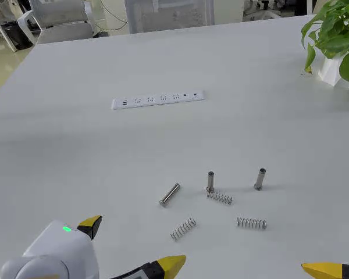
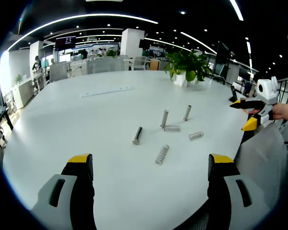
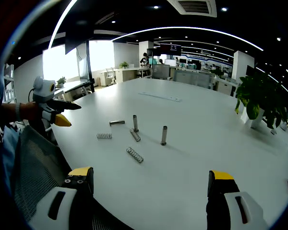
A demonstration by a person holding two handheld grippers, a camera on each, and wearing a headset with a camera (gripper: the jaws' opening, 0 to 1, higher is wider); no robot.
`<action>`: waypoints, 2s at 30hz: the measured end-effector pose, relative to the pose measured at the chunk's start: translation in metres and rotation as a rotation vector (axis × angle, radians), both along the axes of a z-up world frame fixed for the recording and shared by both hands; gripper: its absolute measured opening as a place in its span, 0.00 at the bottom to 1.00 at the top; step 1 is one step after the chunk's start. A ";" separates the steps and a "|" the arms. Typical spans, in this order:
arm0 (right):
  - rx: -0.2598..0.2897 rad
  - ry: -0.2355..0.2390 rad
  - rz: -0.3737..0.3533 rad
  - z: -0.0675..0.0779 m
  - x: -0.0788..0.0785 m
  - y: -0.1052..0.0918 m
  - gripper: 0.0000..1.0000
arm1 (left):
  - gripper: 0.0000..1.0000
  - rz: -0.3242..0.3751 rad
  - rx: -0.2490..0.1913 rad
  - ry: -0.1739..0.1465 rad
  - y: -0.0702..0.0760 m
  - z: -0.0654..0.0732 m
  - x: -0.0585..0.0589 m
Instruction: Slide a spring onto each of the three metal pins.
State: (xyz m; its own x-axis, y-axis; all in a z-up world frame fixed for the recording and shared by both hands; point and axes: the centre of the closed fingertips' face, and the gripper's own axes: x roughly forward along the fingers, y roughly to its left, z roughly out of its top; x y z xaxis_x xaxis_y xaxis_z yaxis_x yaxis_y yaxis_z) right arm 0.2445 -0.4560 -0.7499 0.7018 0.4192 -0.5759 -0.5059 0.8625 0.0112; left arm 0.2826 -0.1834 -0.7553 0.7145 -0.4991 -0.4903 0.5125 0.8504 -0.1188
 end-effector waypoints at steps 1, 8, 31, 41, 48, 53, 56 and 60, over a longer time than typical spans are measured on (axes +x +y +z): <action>0.000 0.000 0.001 0.000 0.000 0.000 0.99 | 0.99 -0.001 -0.001 0.002 0.000 0.000 0.000; -0.003 0.001 0.003 -0.001 -0.001 0.001 0.99 | 0.99 -0.009 0.005 0.003 0.000 -0.001 -0.001; -0.045 -0.006 0.037 0.000 0.007 0.002 0.99 | 0.99 -0.078 0.058 0.001 0.000 0.000 0.015; -0.062 0.007 0.053 -0.007 0.006 0.003 0.99 | 0.96 -0.103 0.080 0.040 0.000 -0.005 0.028; -0.066 0.007 0.060 -0.008 0.005 0.006 0.99 | 0.90 -0.137 0.110 0.068 -0.001 -0.008 0.039; -0.076 0.006 0.065 -0.007 0.006 0.005 0.98 | 0.86 -0.172 0.150 0.069 -0.003 -0.009 0.048; -0.079 0.001 0.062 -0.007 0.006 0.005 0.98 | 0.83 -0.191 0.161 0.080 -0.005 -0.009 0.054; -0.069 0.008 0.062 -0.008 0.005 0.006 0.98 | 0.78 -0.238 0.191 0.098 -0.011 -0.013 0.060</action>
State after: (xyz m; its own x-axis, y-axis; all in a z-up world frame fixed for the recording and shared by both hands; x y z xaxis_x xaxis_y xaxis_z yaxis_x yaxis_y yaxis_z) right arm 0.2498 -0.4500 -0.7578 0.6711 0.4211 -0.6102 -0.5586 0.8283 -0.0427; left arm 0.3429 -0.1948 -0.7678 0.5336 -0.5391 -0.6517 0.6938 0.7197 -0.0273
